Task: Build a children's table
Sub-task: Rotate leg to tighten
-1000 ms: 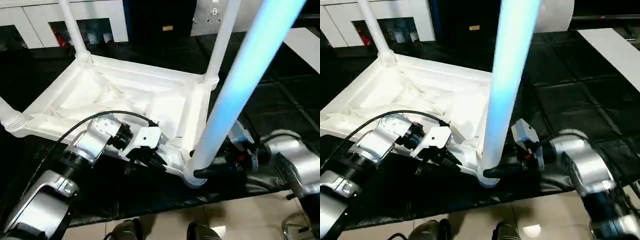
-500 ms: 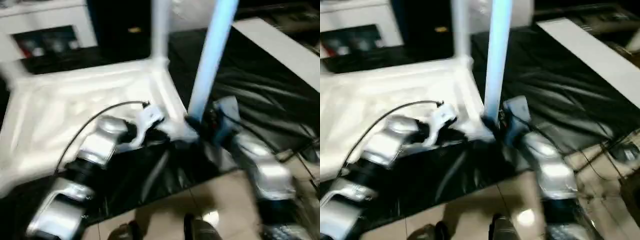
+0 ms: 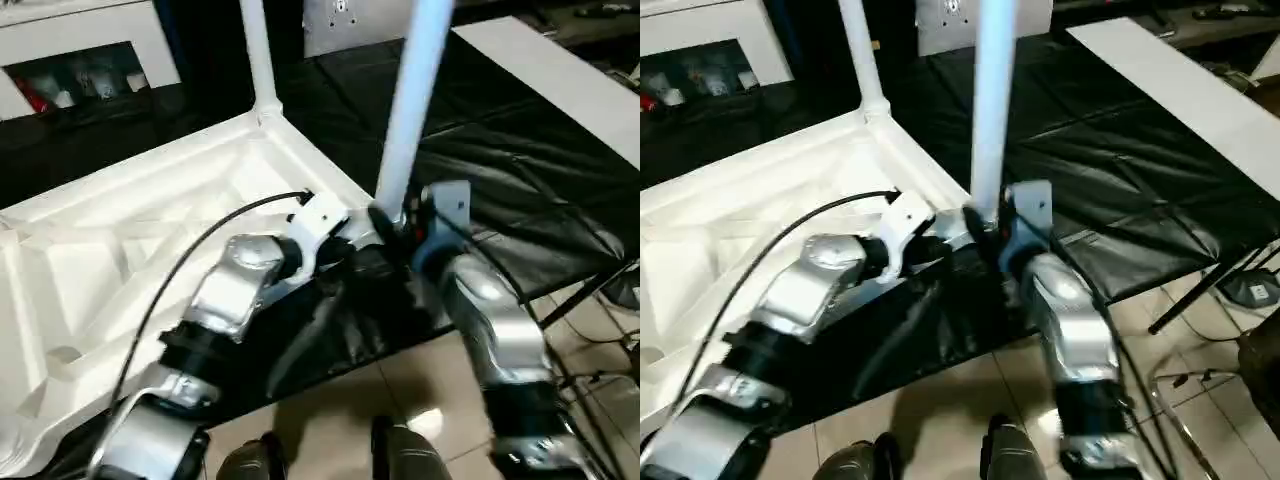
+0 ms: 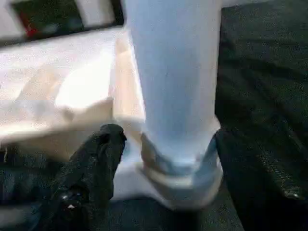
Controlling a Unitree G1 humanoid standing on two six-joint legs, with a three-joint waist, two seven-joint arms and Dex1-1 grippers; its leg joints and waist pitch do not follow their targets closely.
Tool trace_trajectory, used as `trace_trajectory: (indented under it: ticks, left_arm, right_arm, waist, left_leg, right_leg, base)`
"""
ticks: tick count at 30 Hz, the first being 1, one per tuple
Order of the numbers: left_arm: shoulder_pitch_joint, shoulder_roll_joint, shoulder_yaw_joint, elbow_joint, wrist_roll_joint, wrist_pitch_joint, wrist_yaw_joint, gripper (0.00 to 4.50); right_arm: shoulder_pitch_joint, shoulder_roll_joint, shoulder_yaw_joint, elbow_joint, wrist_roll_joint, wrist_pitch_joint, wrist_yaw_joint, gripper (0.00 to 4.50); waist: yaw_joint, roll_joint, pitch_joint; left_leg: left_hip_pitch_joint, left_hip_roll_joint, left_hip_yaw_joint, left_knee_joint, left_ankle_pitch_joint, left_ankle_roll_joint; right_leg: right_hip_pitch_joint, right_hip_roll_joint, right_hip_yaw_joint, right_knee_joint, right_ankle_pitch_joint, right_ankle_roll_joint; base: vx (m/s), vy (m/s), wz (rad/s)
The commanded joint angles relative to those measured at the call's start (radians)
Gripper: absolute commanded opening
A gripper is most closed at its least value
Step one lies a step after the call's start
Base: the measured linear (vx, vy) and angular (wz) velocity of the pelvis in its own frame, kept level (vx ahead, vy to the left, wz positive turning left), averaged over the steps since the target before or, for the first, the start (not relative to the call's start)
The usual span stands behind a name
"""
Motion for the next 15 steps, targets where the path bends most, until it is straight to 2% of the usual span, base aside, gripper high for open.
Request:
trace_trajectory:
  ticks: [1,2,3,4,5,6,7,8,10,11,12,13,15]
  left_arm:
    - [0.024,0.036,-0.049,-0.009,-0.018,-0.039,-0.101,0.00]
    - [0.025,0.038,-0.050,-0.010,-0.019,-0.040,-0.105,0.00]
    - [0.029,0.063,-0.064,-0.006,-0.024,-0.067,-0.153,0.00]
    - [0.030,0.074,-0.070,-0.003,-0.028,-0.087,-0.181,0.00]
    - [0.031,0.090,-0.080,0.001,-0.032,-0.094,-0.212,0.00]
    - [0.031,0.100,-0.085,0.004,-0.033,-0.095,-0.228,0.00]
    - [0.030,0.104,-0.088,0.007,-0.034,-0.097,-0.236,0.00]
    - [0.030,0.118,-0.097,0.013,-0.040,-0.127,-0.273,0.00]
    - [0.027,0.162,-0.127,0.028,-0.052,-0.206,-0.392,0.00]
    - [0.027,0.168,-0.132,0.030,-0.056,-0.217,-0.415,0.00]
    - [0.022,0.190,-0.149,0.038,-0.055,-0.240,-0.465,0.00]
    - [0.021,0.192,-0.151,0.040,-0.055,-0.244,-0.469,0.00]
    - [0.012,0.212,-0.169,0.060,-0.055,-0.287,-0.518,0.00]
  right_arm:
    - [0.022,-0.061,0.020,-0.039,0.046,-0.023,0.143,3.66]
    - [0.023,-0.065,0.019,-0.040,0.048,-0.023,0.150,3.81]
    - [0.026,-0.109,0.017,-0.048,0.060,-0.034,0.220,3.93]
    - [0.026,-0.127,0.015,-0.049,0.064,-0.042,0.247,4.04]
    - [0.024,-0.153,0.007,-0.051,0.076,-0.045,0.287,4.04]
    - [0.022,-0.168,0.001,-0.050,0.084,-0.046,0.309,4.10]
    - [0.021,-0.176,-0.003,-0.050,0.091,-0.046,0.324,4.23]
    - [0.019,-0.197,-0.005,-0.051,0.104,-0.050,0.358,4.23]
    - [0.020,-0.276,0.012,-0.064,0.132,-0.058,0.490,4.23]
    - [0.021,-0.290,0.017,-0.065,0.134,-0.062,0.513,4.23]
    - [0.022,-0.326,0.030,-0.067,0.152,-0.069,0.581,4.23]
    - [0.022,-0.329,0.032,-0.067,0.154,-0.071,0.588,4.23]
    - [0.021,-0.363,0.048,-0.068,0.176,-0.090,0.670,4.23]
  waist:
    - [0.012,-0.011,-0.070]
    - [0.015,-0.011,-0.080]
    - [0.014,-0.012,-0.084]
    - [0.014,-0.014,-0.083]
    - [0.018,-0.014,-0.079]
    - [0.016,-0.021,-0.076]
    - [0.017,-0.022,-0.076]
    - [0.021,-0.022,-0.086]
    - [0.029,-0.020,-0.093]
    - [0.032,-0.019,-0.098]
    - [0.038,-0.017,-0.104]
    - [0.039,-0.017,-0.105]
    - [0.049,-0.023,-0.112]
  left_leg:
    - [-0.002,0.050,-0.027,-0.060,-0.277,0.054]
    - [0.003,0.066,-0.026,-0.062,-0.250,0.061]
    - [0.001,0.075,-0.021,-0.065,-0.217,0.074]
    - [0.001,0.073,-0.015,-0.066,-0.224,0.083]
    - [0.015,0.072,-0.007,-0.066,-0.310,0.084]
    - [0.017,0.063,-0.003,-0.058,-0.376,0.070]
    - [0.014,0.064,-0.005,-0.057,-0.381,0.065]
    - [0.016,0.067,-0.003,-0.055,-0.355,0.063]
    - [0.012,0.074,0.001,-0.056,-0.304,0.079]
    - [0.008,0.077,0.006,-0.055,-0.261,0.091]
    - [0.010,0.080,0.011,-0.053,-0.227,0.104]
    - [0.010,0.079,0.013,-0.050,-0.220,0.112]
    - [0.019,0.077,0.024,-0.043,-0.205,0.128]
  right_leg:
    - [0.056,-0.076,0.048,-0.102,-0.635,-0.003]
    - [0.053,-0.065,0.052,-0.081,-0.448,-0.062]
    - [0.053,-0.051,0.052,-0.057,-0.266,-0.140]
    - [0.051,-0.048,0.052,-0.055,-0.235,-0.162]
    - [0.038,-0.049,0.054,-0.061,-0.318,-0.179]
    - [0.032,-0.048,0.054,-0.069,-0.453,-0.157]
    - [0.032,-0.051,0.055,-0.071,-0.492,-0.145]
    - [0.032,-0.053,0.057,-0.072,-0.490,-0.135]
    - [0.035,-0.049,0.060,-0.060,-0.386,-0.153]
    - [0.039,-0.046,0.064,-0.047,-0.296,-0.177]
    - [0.038,-0.043,0.066,-0.037,-0.220,-0.207]
    - [0.038,-0.043,0.067,-0.035,-0.199,-0.220]
    - [0.033,-0.041,0.077,-0.031,-0.177,-0.247]
  base:
    - [0.000,0.000,0.00]
    - [0.000,0.000,0.00]
    - [0.000,0.000,0.00]
    - [0.000,0.000,0.00]
    - [0.000,0.000,0.00]
    - [0.000,0.000,0.00]
    - [0.000,0.000,0.00]
    - [0.000,0.000,0.00]
    - [0.000,0.000,0.00]
    - [0.000,0.000,0.00]
    - [0.000,0.000,0.00]
    - [0.056,-0.002,0.09]
    - [0.063,-0.011,0.13]
